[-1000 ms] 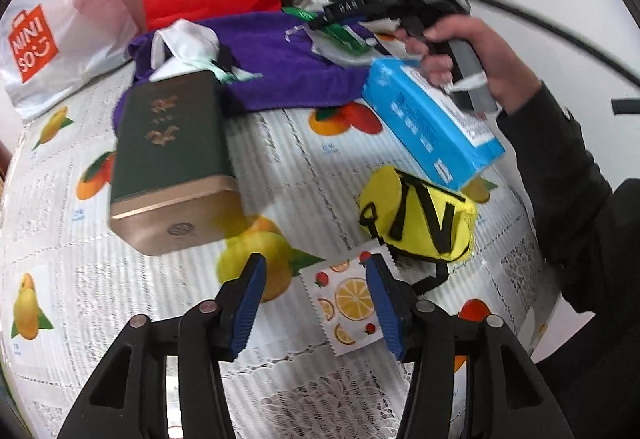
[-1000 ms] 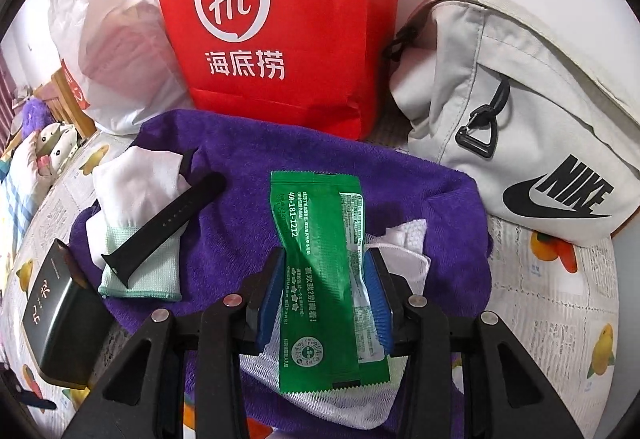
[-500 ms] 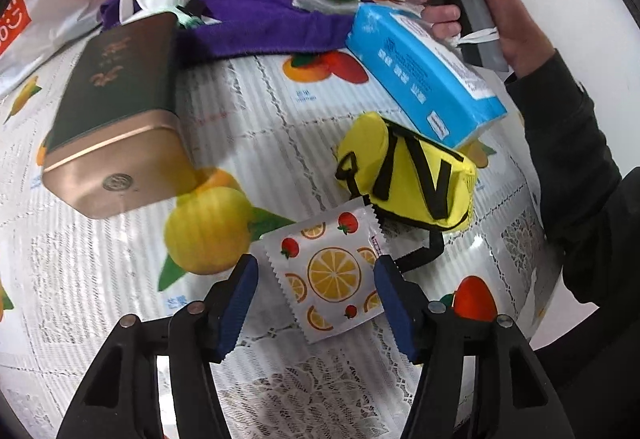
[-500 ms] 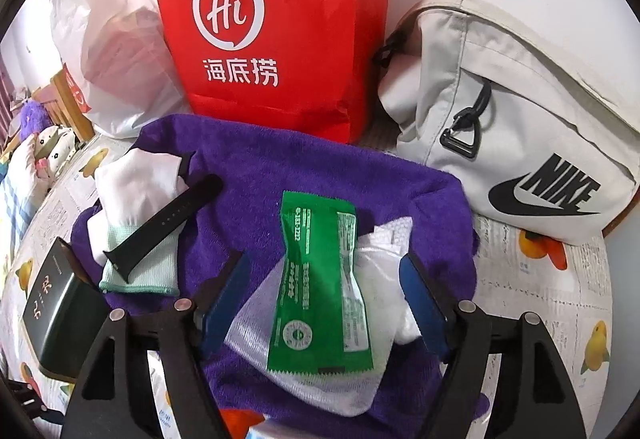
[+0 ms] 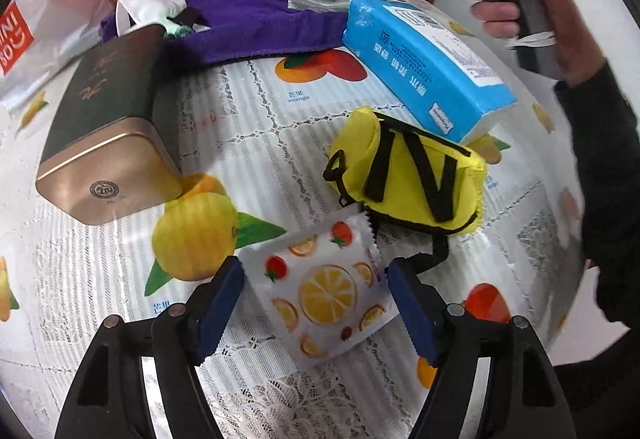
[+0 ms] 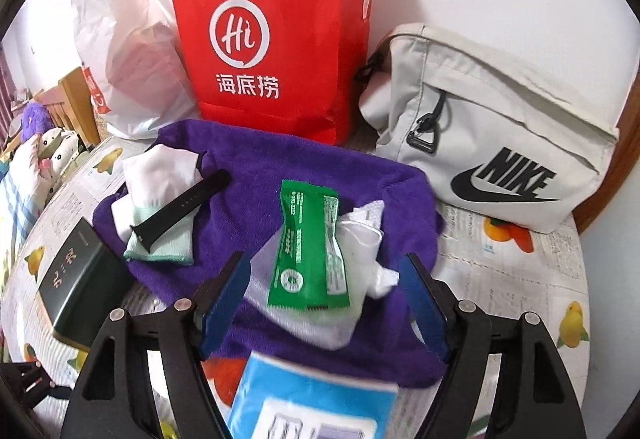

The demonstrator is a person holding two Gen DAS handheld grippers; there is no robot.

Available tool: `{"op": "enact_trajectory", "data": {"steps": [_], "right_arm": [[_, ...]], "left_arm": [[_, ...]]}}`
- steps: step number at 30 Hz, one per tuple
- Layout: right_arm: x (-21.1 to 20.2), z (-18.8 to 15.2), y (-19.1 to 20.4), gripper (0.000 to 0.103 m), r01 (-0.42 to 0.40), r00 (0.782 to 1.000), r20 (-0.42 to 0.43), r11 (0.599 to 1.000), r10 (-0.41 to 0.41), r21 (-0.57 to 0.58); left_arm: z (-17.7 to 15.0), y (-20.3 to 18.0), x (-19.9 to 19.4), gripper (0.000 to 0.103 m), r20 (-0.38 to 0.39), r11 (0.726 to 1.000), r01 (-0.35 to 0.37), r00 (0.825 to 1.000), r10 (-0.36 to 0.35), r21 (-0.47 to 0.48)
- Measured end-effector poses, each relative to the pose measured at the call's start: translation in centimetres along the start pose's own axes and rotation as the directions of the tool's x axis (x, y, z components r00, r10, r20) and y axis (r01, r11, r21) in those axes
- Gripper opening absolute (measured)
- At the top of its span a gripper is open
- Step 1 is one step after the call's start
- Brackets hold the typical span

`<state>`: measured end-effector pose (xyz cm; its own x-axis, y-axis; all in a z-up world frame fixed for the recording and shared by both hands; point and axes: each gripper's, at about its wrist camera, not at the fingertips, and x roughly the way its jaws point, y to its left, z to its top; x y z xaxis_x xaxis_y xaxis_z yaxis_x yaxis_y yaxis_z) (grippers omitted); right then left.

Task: Organize soft objects
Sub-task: 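Grasp the orange-print sachet with the left tool while the right tool moves to the yellow bag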

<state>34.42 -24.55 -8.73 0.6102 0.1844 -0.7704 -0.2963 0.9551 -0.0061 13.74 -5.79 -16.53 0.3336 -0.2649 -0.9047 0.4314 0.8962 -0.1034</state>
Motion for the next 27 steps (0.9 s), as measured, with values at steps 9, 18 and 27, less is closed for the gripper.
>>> {"op": "enact_trajectory", "data": {"steps": [9,18,27], "right_arm": [[-3.4,-2.8,-0.5,0.076,0.038,0.999,0.013,0.999,-0.038,-0.011],[-8.0,-7.7,-1.6,0.076,0.048,0.998,0.032,0.997,-0.050,0.056],[-12.2,-13.3,0.0,0.076,-0.014,0.998,0.060,0.994,0.007,0.110]], "left_arm": [[-0.8,-0.7,0.1,0.062,0.063,0.996,-0.086,0.994,0.085,0.017],[-1.6,0.2,-0.9,0.024,0.137,0.996,-0.086,0.987,0.089,-0.028],[-2.3,1.0,-1.4,0.008,0.142,0.997,-0.006,0.990,0.017,-0.076]]}}
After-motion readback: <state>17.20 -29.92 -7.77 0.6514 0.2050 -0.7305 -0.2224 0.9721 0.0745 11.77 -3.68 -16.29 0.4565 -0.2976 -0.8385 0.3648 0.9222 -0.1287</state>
